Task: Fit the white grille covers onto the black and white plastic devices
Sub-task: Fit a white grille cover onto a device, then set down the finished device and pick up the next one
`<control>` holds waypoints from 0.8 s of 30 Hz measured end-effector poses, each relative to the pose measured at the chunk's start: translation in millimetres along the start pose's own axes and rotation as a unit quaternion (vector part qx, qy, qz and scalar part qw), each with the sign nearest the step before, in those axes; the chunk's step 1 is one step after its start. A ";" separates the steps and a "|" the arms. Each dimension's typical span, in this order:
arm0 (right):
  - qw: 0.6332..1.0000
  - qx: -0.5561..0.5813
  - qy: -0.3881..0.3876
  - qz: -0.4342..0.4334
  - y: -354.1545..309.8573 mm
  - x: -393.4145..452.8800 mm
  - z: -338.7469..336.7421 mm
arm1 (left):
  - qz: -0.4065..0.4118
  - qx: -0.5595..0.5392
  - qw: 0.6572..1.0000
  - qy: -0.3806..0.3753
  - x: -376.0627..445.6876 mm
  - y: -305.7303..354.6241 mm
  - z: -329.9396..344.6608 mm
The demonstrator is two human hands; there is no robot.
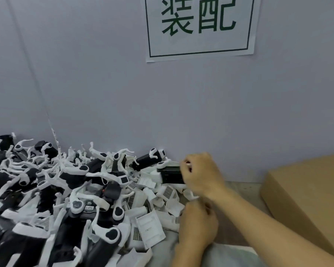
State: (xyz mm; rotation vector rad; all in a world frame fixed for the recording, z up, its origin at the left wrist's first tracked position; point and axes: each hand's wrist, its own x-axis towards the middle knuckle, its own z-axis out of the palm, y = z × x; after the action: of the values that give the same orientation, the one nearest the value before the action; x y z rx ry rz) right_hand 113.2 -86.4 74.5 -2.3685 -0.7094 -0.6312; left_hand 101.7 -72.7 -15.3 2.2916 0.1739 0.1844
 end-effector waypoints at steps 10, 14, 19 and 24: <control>0.845 0.365 0.048 0.389 67.6 -76.6 -16.6 | -0.006 -0.405 0.914 0.002 -36.7 0.0 -50.1; 0.861 0.376 0.016 0.342 62.4 -74.8 -10.3 | -0.025 -0.437 0.899 0.001 -38.4 3.5 -47.3; 0.936 0.284 0.007 0.207 45.1 -84.6 -7.2 | -0.026 -0.426 0.899 0.103 -34.0 0.0 -47.5; 0.997 0.031 0.011 0.072 33.8 -87.5 -18.6 | 0.005 -0.430 0.889 0.154 -30.9 0.2 -44.8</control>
State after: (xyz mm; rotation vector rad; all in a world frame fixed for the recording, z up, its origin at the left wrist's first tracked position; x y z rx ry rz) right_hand 63.6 -151.0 24.3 -2.3262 -0.5346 -0.5642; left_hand 63.1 -46.0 12.0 1.3645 0.1933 0.5181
